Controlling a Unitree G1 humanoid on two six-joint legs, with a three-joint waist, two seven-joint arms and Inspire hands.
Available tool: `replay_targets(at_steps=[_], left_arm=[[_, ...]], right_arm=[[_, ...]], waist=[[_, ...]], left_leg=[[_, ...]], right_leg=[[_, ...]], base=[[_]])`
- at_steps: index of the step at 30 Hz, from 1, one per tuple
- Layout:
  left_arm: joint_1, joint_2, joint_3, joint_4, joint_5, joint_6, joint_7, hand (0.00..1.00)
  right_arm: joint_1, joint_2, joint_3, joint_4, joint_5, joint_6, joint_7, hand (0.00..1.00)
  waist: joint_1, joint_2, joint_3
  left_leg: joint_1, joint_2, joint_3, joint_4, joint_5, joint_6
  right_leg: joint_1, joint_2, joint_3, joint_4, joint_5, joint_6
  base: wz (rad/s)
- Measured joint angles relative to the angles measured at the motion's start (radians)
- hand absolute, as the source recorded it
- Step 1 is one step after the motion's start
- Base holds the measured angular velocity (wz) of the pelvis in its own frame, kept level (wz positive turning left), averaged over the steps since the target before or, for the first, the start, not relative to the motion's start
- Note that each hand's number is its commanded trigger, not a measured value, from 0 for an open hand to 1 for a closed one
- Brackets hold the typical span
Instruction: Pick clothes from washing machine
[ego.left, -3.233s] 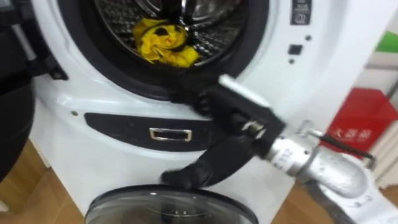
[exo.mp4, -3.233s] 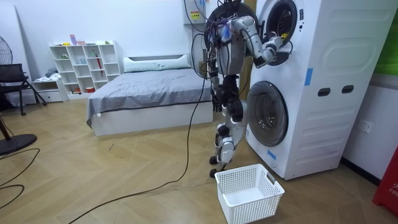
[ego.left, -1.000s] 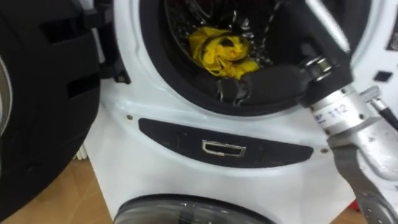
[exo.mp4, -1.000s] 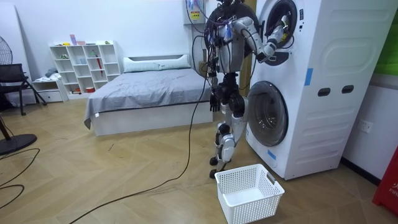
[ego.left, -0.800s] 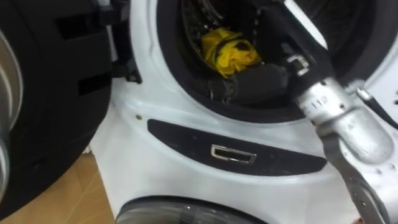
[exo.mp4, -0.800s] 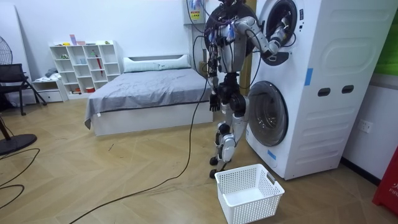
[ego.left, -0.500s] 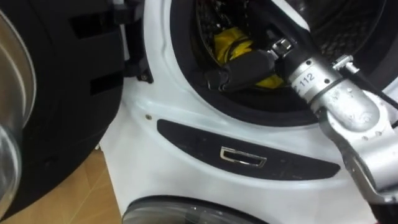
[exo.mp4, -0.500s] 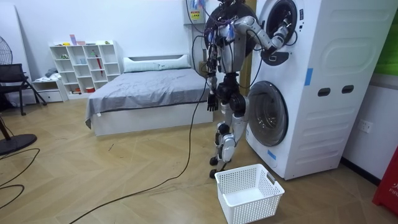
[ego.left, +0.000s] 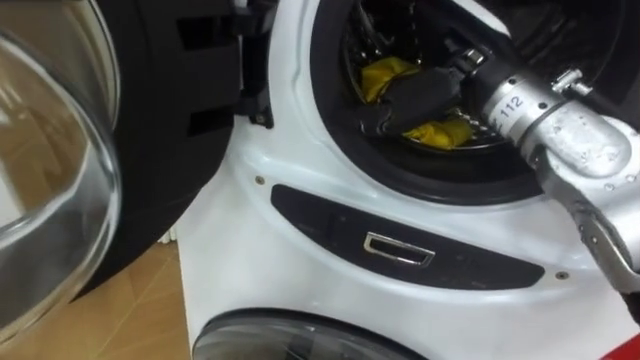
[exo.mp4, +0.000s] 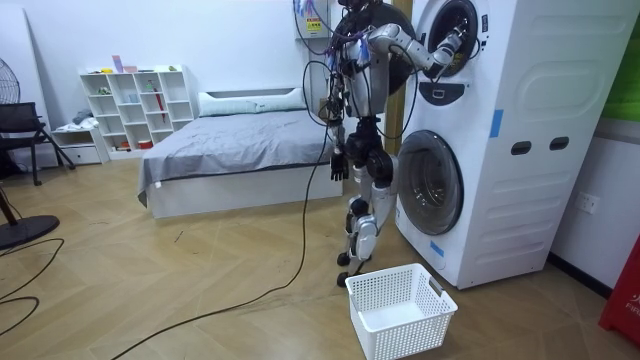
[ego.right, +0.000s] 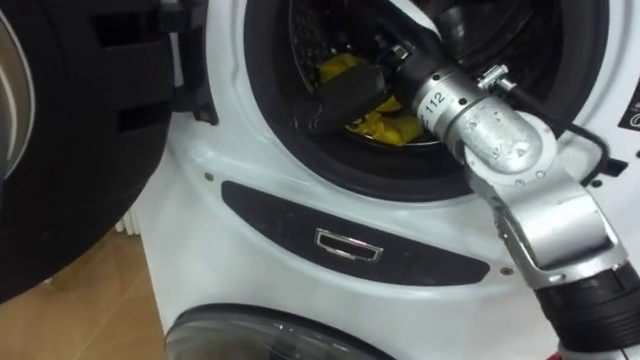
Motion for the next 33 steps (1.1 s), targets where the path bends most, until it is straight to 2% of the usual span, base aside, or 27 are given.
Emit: replay_targets(at_steps=[2, 7, 16, 21, 29, 33], left_arm=[[0.001, 0.0, 0.021, 0.0, 0.001, 0.0, 0.0, 0.0], [0.023, -0.001, 0.057, 0.0, 0.012, 0.012, 0.006, 0.0], [0.028, -0.001, 0.056, -0.008, 0.016, 0.014, 0.029, 0.0], [0.025, -0.001, 0.058, -0.028, 0.016, 0.012, 0.029, 0.0], [0.022, 0.002, 0.087, -0.032, 0.016, 0.005, 0.018, 0.0], [0.022, 0.002, 0.088, -0.032, 0.016, 0.007, 0.018, 0.0]], right_arm=[[-0.021, -0.035, -0.007, -0.001, 0.006, 0.0, 0.0, 0.0], [-0.023, -0.068, -0.069, -0.009, 0.009, -0.001, -0.009, 0.0], [-0.023, -0.072, -0.08, -0.003, 0.015, -0.001, -0.006, 0.0], [-0.022, -0.087, -0.08, 0.002, 0.037, -0.001, 0.006, 0.0], [-0.015, -0.1, -0.08, 0.007, 0.03, 0.0, 0.067, 0.0], [-0.003, -0.11, -0.077, 0.007, -0.075, 0.0, 0.096, 0.0]], waist=[[-0.003, 0.007, 0.0006], [-0.021, 0.015, -0.0063], [-0.052, 0.016, -0.0104], [-0.075, 0.012, -0.0125], [-0.084, 0.008, -0.0132], [-0.08, 0.006, -0.0129]], left_leg=[[-0.004, -0.001, -0.001, 0.001, 0.0, 0.0], [0.002, -0.005, -0.001, -0.003, 0.003, 0.005], [0.002, -0.017, -0.006, -0.001, 0.008, 0.016], [0.001, -0.019, -0.008, -0.001, 0.009, 0.021], [0.002, -0.018, -0.001, 0.0, 0.007, 0.026], [0.003, -0.019, -0.001, -0.004, 0.007, 0.026]], right_leg=[[-0.004, -0.001, 0.0, 0.0, 0.001, -0.002], [-0.004, -0.005, 0.001, 0.0, 0.001, -0.002], [0.004, -0.014, 0.002, 0.0, 0.003, 0.001], [0.004, -0.017, 0.004, 0.0, 0.005, 0.004], [0.004, -0.017, 0.005, -0.001, 0.011, 0.013], [0.003, -0.018, 0.007, -0.005, 0.011, 0.014]], base=[[0.05], [0.02], [0.08], [0.08], [-0.01], [0.0]])
